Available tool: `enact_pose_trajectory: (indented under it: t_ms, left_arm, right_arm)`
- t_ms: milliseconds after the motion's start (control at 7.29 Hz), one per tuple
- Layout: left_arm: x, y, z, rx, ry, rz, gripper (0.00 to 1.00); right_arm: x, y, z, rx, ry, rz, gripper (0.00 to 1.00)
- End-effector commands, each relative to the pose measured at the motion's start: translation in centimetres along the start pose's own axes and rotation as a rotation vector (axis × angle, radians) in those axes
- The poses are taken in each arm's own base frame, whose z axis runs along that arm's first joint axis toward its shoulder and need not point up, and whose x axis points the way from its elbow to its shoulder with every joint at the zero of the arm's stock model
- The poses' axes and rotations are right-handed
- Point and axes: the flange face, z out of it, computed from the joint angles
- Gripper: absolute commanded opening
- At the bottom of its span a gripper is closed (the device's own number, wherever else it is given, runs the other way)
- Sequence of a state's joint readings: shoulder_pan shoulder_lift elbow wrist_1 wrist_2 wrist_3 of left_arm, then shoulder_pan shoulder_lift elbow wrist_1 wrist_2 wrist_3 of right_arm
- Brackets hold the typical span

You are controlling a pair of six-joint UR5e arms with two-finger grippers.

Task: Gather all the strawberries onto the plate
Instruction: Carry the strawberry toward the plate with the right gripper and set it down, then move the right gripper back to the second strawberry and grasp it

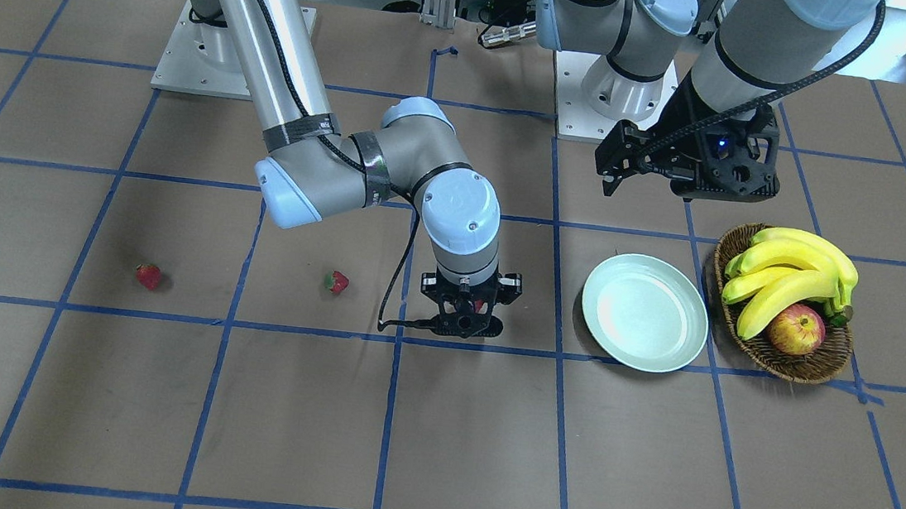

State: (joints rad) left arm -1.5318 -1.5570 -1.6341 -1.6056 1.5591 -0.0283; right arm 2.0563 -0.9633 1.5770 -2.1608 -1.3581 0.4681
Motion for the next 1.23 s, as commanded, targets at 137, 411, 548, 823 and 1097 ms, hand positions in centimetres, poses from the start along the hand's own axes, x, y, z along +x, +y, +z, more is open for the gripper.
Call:
enact_pose_trajectory:
  t_ms: [137,411,548,823,1097]
  left_arm:
    - [-0.1,0.0,0.0,0.0,-0.001,0.014,1.0]
    - [-0.1,0.0,0.1,-0.002,-0.001,0.015,1.0]
    - [-0.1,-0.1,0.2,-0.005,0.001,0.015,1.0]
    - [-0.2,-0.1,0.1,-0.005,-0.002,0.014,1.0]
    - [-0.2,-0.1,0.2,-0.005,0.001,0.014,1.0]
  right_arm:
    - [0.4,0.7,-3.4,0.058,0.025,-0.079,0.7]
    - [6.8,-0.8,-6.6,0.078,0.166,-0.042,0.7]
    - [11.7,-0.8,-8.3,0.069,0.166,0.011,0.7]
    - [18.2,1.6,-6.1,0.118,0.188,0.083,0.7]
    - [19.5,3.3,-3.3,0.135,0.168,0.09,0.7]
